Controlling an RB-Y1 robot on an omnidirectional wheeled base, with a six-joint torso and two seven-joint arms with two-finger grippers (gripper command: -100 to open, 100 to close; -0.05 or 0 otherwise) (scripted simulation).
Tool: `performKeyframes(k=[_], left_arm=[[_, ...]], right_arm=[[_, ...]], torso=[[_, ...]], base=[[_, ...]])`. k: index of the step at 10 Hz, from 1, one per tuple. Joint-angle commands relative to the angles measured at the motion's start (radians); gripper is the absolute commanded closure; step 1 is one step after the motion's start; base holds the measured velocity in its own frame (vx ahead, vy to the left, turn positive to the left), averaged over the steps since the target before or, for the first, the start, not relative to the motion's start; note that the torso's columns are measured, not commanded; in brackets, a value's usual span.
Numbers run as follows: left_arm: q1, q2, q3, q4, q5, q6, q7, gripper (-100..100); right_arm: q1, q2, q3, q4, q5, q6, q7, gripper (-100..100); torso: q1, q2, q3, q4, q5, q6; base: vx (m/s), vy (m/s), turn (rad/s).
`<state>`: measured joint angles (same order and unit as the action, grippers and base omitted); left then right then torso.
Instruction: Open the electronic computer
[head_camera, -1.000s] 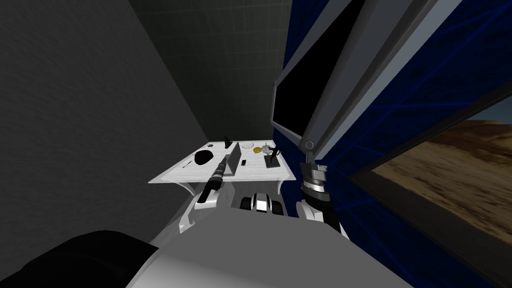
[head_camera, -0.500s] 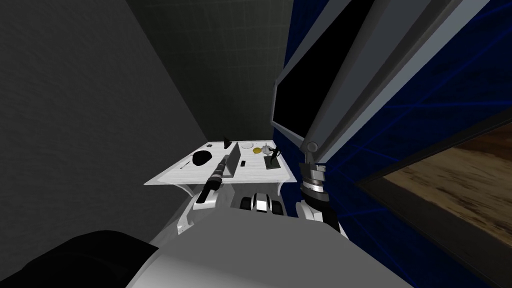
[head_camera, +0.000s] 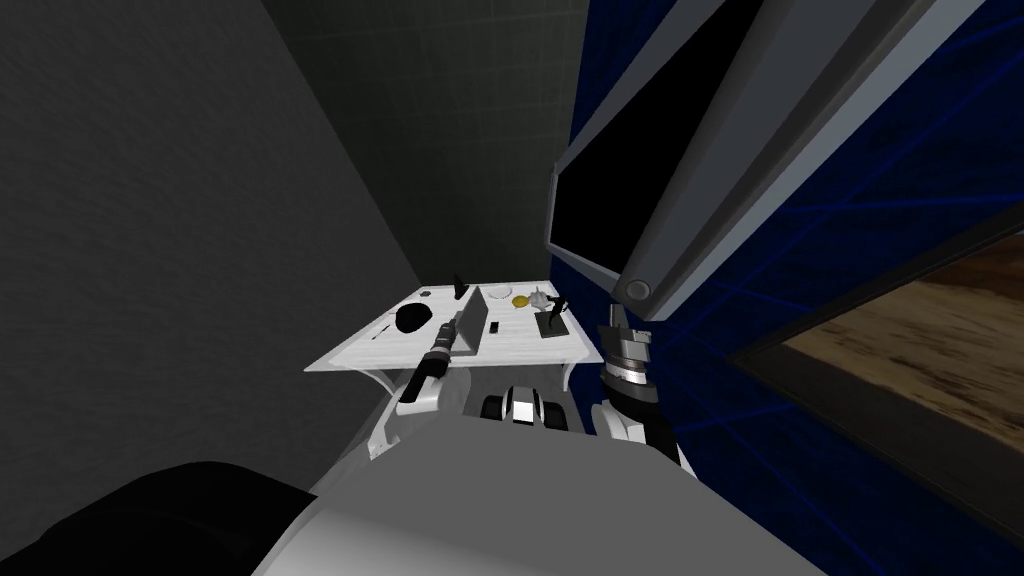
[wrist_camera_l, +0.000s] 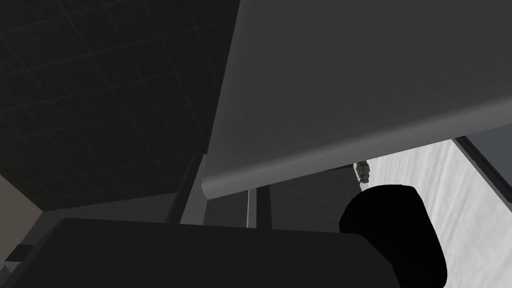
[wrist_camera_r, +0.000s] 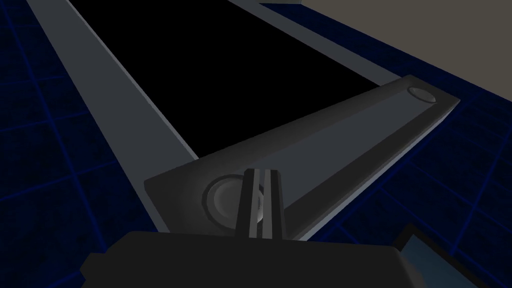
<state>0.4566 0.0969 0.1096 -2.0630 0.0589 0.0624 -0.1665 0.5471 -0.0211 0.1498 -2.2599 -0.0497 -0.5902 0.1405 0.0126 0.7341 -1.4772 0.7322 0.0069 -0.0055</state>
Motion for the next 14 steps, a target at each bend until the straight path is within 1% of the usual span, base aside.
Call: performKeyframes(k=[1, 2, 3, 4, 5, 7, 11, 12, 14], left_arm=[[-0.013, -0.025, -0.006, 0.022, 0.055, 0.025, 0.058, 100], [-0.017, -0.034, -0.010, 0.026, 0.069, 0.028, 0.073, 100], [-0.022, -0.026, -0.005, 0.021, 0.058, 0.017, 0.060, 100], [-0.043, -0.044, -0.013, 0.072, 0.088, -0.004, 0.097, 100], [-0.043, -0.044, -0.013, 0.074, 0.088, -0.004, 0.097, 100], [-0.063, -0.061, -0.022, 0.126, 0.115, -0.025, 0.129, 100], [-0.102, -0.096, -0.040, 0.229, 0.171, -0.068, 0.195, 100], [-0.102, -0.096, -0.040, 0.230, 0.171, -0.068, 0.195, 100], [-0.122, -0.113, -0.049, 0.283, 0.199, -0.089, 0.227, 100]], right_arm=[[0.000, 0.000, 0.000, 0.000, 0.000, 0.000, 0.000, 0], [0.000, 0.000, 0.000, 0.000, 0.000, 0.000, 0.000, 0], [0.000, 0.000, 0.000, 0.000, 0.000, 0.000, 0.000, 0], [0.000, 0.000, 0.000, 0.000, 0.000, 0.000, 0.000, 0], [0.000, 0.000, 0.000, 0.000, 0.000, 0.000, 0.000, 0], [0.000, 0.000, 0.000, 0.000, 0.000, 0.000, 0.000, 0], [0.000, 0.000, 0.000, 0.000, 0.000, 0.000, 0.000, 0], [0.000, 0.000, 0.000, 0.000, 0.000, 0.000, 0.000, 0], [0.000, 0.000, 0.000, 0.000, 0.000, 0.000, 0.000, 0]], torso=[[-0.004, 0.001, 0.001, 0.000, -0.001, 0.001], [-0.005, 0.002, 0.001, 0.001, -0.001, 0.003], [-0.007, 0.002, 0.001, 0.002, -0.002, 0.004], [-0.016, 0.002, 0.000, 0.004, -0.006, 0.006], [-0.016, 0.001, 0.000, 0.004, -0.006, 0.008], [-0.018, 0.001, 0.000, 0.003, -0.006, 0.009], [-0.013, 0.001, 0.000, 0.001, -0.004, 0.008], [-0.012, 0.000, -0.001, 0.002, -0.004, 0.008], [-0.016, 0.001, -0.001, 0.004, -0.007, 0.008]], base=[[-0.049, 0.154, 0.040], [-0.058, 0.177, 0.023], [-0.026, 0.082, 0.001], [-0.020, 0.121, 0.033], [-0.027, 0.116, -0.008], [-0.024, 0.103, 0.007], [-0.033, 0.114, -0.004], [-0.015, 0.082, -0.001], [-0.015, 0.082, 0.009]])
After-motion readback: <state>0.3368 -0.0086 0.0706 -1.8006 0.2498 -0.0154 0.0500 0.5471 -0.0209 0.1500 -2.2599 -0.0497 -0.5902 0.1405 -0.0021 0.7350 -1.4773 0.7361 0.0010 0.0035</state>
